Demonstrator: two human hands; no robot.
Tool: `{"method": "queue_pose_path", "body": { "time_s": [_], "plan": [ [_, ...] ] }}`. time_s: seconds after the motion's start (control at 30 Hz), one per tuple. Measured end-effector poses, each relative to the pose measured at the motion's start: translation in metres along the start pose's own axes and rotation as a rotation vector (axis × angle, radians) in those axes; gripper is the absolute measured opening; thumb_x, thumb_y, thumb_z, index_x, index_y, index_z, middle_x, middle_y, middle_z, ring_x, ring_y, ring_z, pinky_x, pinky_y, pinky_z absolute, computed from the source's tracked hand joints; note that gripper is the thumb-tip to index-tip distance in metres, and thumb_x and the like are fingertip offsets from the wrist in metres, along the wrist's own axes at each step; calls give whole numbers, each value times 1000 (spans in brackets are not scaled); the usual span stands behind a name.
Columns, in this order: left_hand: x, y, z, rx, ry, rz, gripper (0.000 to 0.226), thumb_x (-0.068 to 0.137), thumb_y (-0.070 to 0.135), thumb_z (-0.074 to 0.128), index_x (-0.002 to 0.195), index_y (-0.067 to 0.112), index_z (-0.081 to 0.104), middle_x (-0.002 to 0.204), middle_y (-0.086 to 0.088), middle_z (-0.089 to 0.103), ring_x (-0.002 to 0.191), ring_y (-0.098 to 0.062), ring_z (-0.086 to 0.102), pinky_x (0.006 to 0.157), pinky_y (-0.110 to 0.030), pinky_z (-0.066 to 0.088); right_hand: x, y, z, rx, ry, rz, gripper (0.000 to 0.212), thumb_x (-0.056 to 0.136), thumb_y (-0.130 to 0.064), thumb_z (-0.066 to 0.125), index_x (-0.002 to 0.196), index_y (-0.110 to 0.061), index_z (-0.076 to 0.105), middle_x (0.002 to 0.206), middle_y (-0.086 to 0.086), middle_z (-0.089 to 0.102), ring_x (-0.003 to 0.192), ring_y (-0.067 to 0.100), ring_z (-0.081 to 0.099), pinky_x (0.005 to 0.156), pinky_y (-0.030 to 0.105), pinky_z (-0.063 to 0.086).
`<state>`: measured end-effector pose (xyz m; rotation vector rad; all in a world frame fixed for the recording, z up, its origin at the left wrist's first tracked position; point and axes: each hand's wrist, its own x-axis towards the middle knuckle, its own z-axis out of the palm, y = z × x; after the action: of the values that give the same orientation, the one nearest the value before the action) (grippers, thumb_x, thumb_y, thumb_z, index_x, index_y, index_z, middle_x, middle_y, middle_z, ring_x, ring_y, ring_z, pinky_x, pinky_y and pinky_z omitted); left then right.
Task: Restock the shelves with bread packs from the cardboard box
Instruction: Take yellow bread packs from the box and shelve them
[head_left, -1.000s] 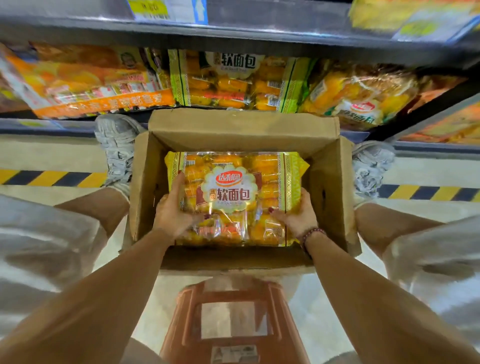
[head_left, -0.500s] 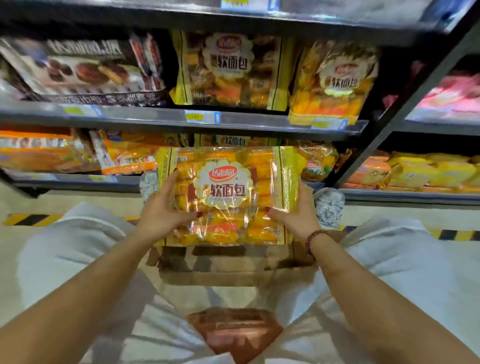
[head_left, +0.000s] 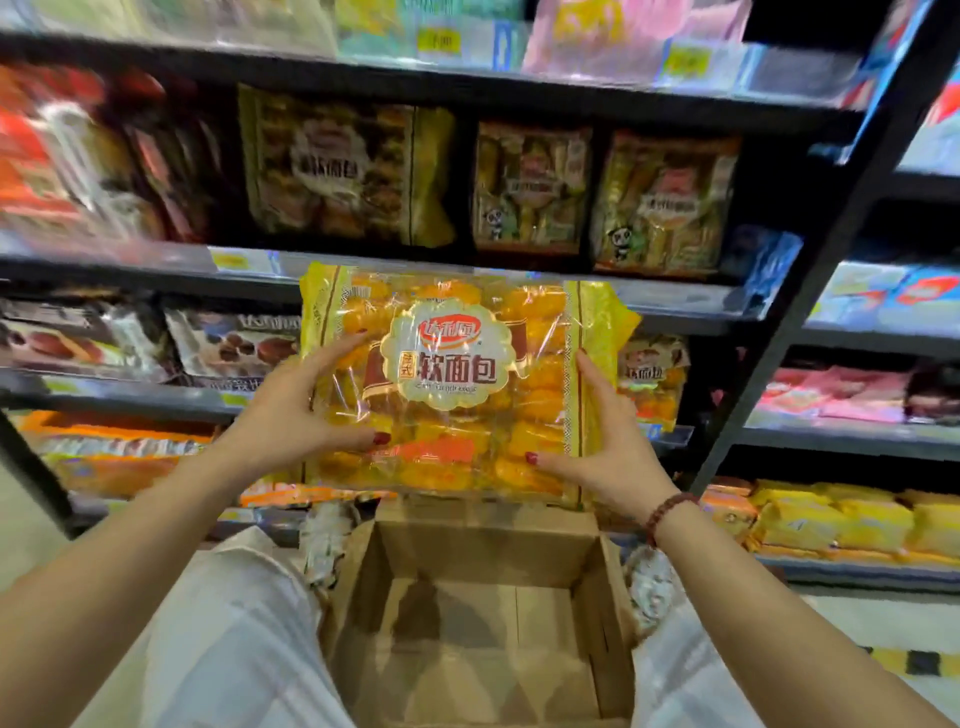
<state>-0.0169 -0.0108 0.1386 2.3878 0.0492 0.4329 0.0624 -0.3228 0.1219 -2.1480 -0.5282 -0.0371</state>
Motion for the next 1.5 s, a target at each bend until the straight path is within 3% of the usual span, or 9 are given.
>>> {"method": "queue_pose_path", "body": {
  "time_s": [0.13,0.33,0.6,0.73,0.87,1.0,1.23,1.33,1.5],
  "plan": [
    [20,3,-45,84,40,26,103,57,50,89,142,57,32,149,11,44,136,-17,38,108,-40,35,22,-41,-8,-14,-10,-68,112,65,-37,84,144,-52,7,135,-1,29,120,13,32,105,33,29],
    [45,3,-101,67,63,24,94,67,27,88,145,45,38,142,18,43,135,-12,39,103,-31,35,65,-91,0,-19,-58,-116,109,66,-35,84,142,-53,8,135,-1,31,112,11,37,100,34,37],
    [91,-29,-142,-24,49,-13,88,69,28,87,142,44,41,152,9,38,126,-3,35,101,-26,33,137,-126,22,-93,-70,-144,110,63,-42,84,145,-50,10,132,3,35,121,20,39,95,33,39],
    [122,-48,-157,-75,72,-14,83,71,27,86,141,44,45,149,12,40,131,-6,36,102,-29,34,173,-139,33,-107,-47,-156,113,58,-50,84,144,-51,11,134,1,37,114,12,36,95,32,38],
    [156,-66,-168,-115,102,-32,79,71,27,86,137,46,47,141,16,41,133,-8,35,106,-33,35,210,-147,46,-128,-51,-144,121,47,-65,79,144,-53,8,143,4,33,128,19,35,104,39,37],
    [192,-83,-178,-108,151,-65,75,70,24,87,130,49,48,141,14,43,138,-13,36,111,-37,35,247,-152,58,-108,-58,-140,118,55,-57,82,147,-46,10,142,5,33,131,19,35,104,35,35],
    [248,-113,-186,-75,221,-173,106,65,36,89,152,18,31,157,-1,32,143,-21,32,113,-37,32,308,-154,75,-100,-41,-187,108,65,-45,82,150,-29,18,152,1,29,141,20,25,111,38,29],
    [267,-126,-187,-85,233,-203,116,46,60,90,143,17,44,144,-5,51,126,-21,53,107,-42,44,329,-151,79,-73,-46,-155,110,62,-48,82,150,-32,17,150,-2,32,137,19,32,108,35,34],
    [304,-146,-174,15,260,-220,79,63,25,92,127,12,47,128,-5,56,119,-21,56,96,-31,48,350,-146,87,-76,-127,13,85,77,-42,74,145,-21,30,140,4,45,124,23,45,99,33,40]
  ]
}}
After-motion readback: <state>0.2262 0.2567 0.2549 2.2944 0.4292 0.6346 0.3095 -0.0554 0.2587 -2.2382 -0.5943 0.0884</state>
